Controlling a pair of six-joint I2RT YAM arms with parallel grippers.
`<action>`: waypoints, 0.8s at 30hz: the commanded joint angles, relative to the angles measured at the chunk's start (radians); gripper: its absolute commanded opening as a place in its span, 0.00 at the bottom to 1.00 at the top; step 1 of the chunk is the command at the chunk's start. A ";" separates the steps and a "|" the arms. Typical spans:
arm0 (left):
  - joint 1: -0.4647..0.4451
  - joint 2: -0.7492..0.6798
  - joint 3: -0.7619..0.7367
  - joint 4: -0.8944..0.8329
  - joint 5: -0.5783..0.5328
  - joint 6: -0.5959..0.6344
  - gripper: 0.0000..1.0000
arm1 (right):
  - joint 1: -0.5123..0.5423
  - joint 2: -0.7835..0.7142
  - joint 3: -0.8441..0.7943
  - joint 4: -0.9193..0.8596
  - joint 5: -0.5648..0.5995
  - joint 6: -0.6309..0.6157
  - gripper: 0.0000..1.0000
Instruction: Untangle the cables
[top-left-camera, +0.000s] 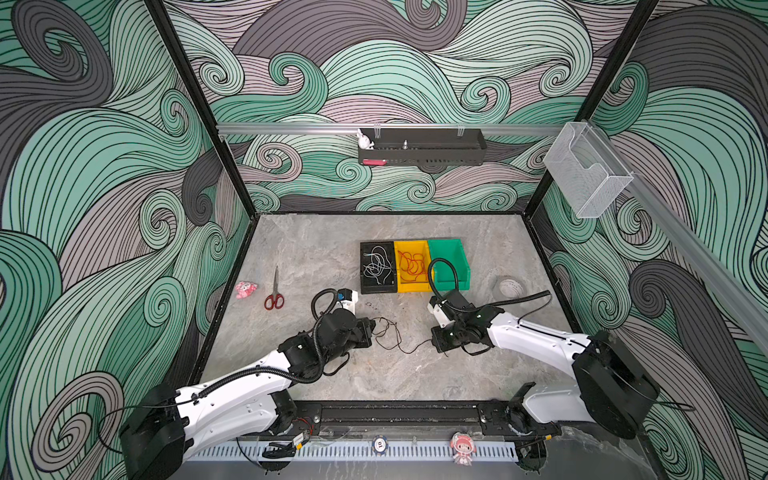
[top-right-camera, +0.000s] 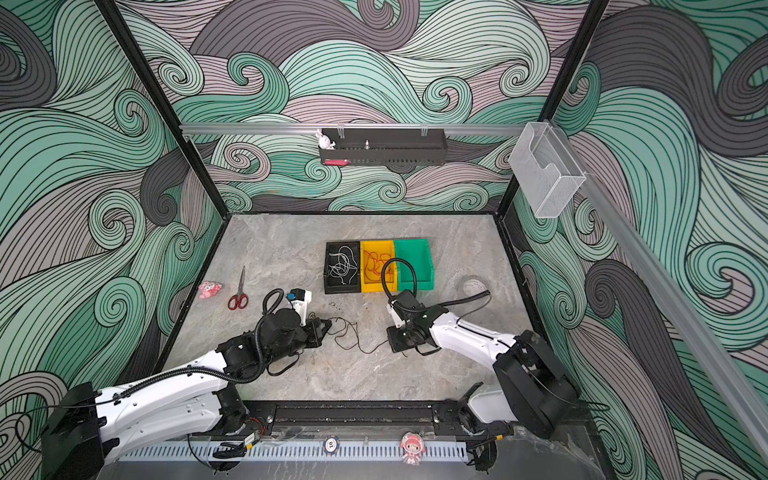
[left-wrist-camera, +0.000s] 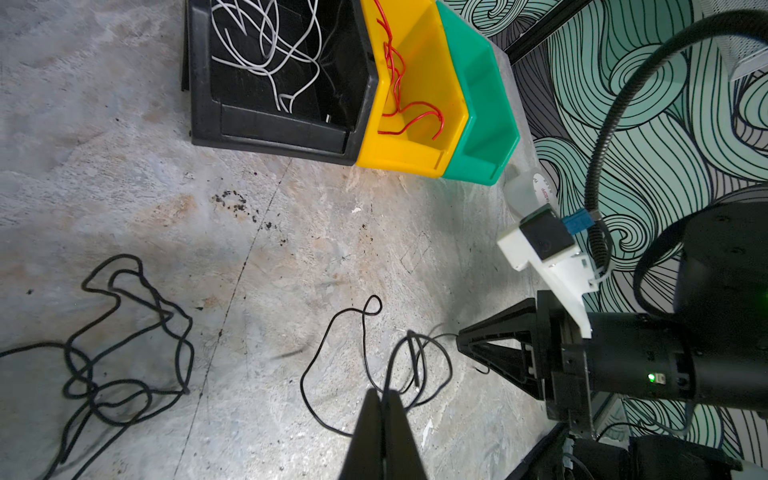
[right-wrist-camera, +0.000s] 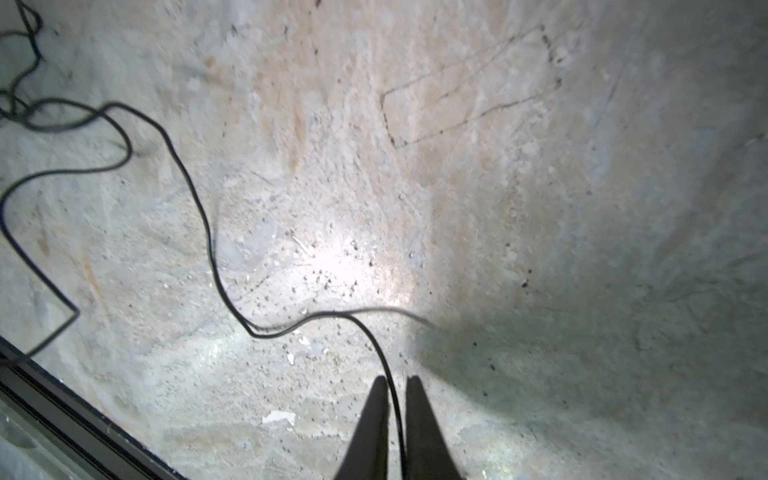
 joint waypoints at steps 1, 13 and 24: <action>0.014 -0.006 0.035 -0.026 -0.024 0.020 0.00 | 0.002 -0.071 -0.008 -0.010 0.083 0.030 0.06; 0.059 -0.094 0.025 -0.108 -0.062 0.027 0.00 | -0.169 -0.256 0.003 -0.041 0.188 0.073 0.01; 0.095 -0.022 0.109 -0.094 -0.009 0.074 0.00 | -0.319 -0.337 0.104 -0.053 0.125 0.083 0.01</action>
